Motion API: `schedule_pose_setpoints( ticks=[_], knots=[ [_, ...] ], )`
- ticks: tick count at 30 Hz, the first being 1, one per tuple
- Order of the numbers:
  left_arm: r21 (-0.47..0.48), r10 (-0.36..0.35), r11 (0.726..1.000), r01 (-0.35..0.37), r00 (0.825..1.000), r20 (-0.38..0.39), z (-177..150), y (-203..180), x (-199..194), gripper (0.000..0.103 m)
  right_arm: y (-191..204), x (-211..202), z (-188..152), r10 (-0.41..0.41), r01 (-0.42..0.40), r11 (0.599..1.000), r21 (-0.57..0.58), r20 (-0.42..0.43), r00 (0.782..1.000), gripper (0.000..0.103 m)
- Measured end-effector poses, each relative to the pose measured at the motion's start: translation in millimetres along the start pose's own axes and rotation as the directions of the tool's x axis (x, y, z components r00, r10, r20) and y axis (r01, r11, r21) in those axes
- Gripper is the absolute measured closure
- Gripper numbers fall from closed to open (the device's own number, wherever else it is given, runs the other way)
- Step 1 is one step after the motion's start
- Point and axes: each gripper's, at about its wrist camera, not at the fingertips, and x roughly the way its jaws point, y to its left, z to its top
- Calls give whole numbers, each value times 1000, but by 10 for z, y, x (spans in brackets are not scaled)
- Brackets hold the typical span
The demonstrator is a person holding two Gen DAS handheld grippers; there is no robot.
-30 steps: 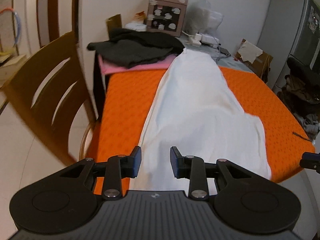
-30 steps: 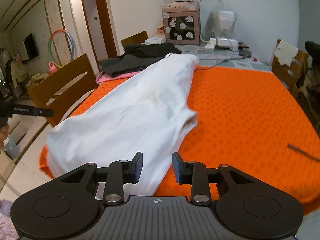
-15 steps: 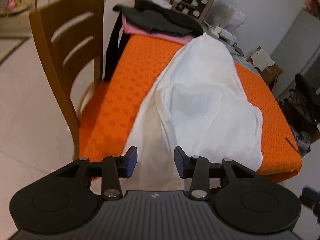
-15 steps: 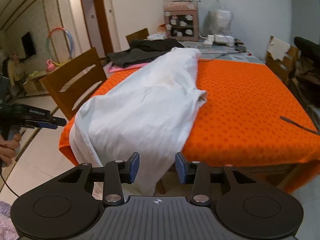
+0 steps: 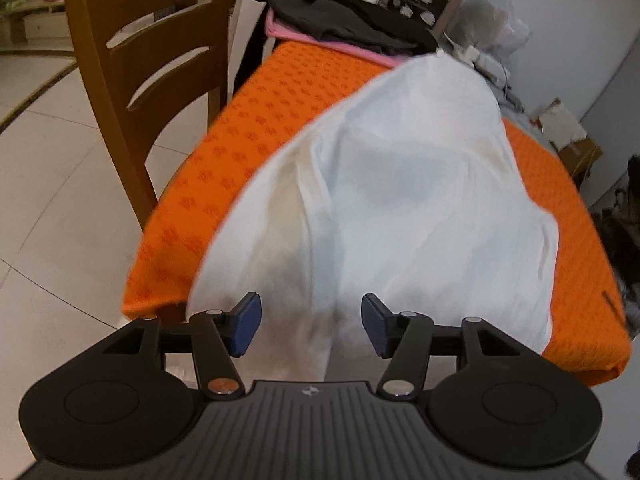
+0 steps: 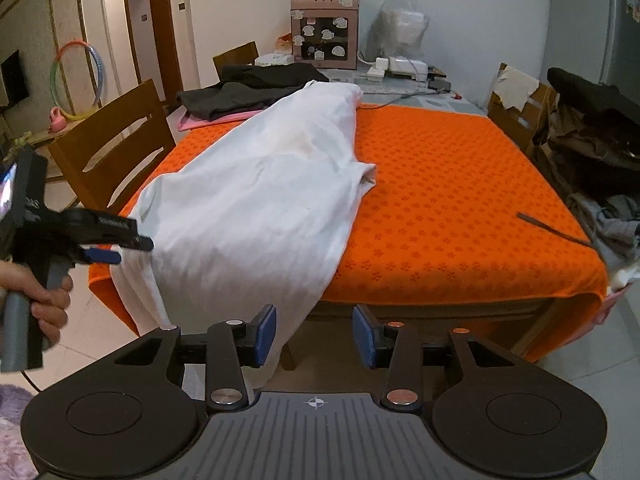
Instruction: Fold clothes
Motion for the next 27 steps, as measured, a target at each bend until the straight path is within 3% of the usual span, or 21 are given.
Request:
schedule_pose_setpoints(
  ticks=[9, 13, 17, 22, 27],
  knots=[
    [32, 132, 991, -134, 990, 41, -421, -232, 254, 44, -179, -137, -39, -9, 9, 1000, -20, 13, 1000, 57],
    [41, 167, 985, -168, 985, 31, -510, -245, 276, 87, -245, -181, -62, -17, 18, 999, -38, 10, 1000, 57],
    [44, 180, 983, -180, 984, 12, -495, -128, 138, 99, -273, -163, -63, -12, 12, 999, -34, 8, 1000, 57],
    [63, 116, 992, -113, 992, -43, -383, 172, -154, 100, -214, -68, -36, 8, -8, 1000, -25, 6, 1000, 57],
    [138, -43, 989, 58, 993, -112, -137, 548, -447, 100, -69, 61, 6, 43, -43, 999, -1, 3, 999, 57]
  ],
)
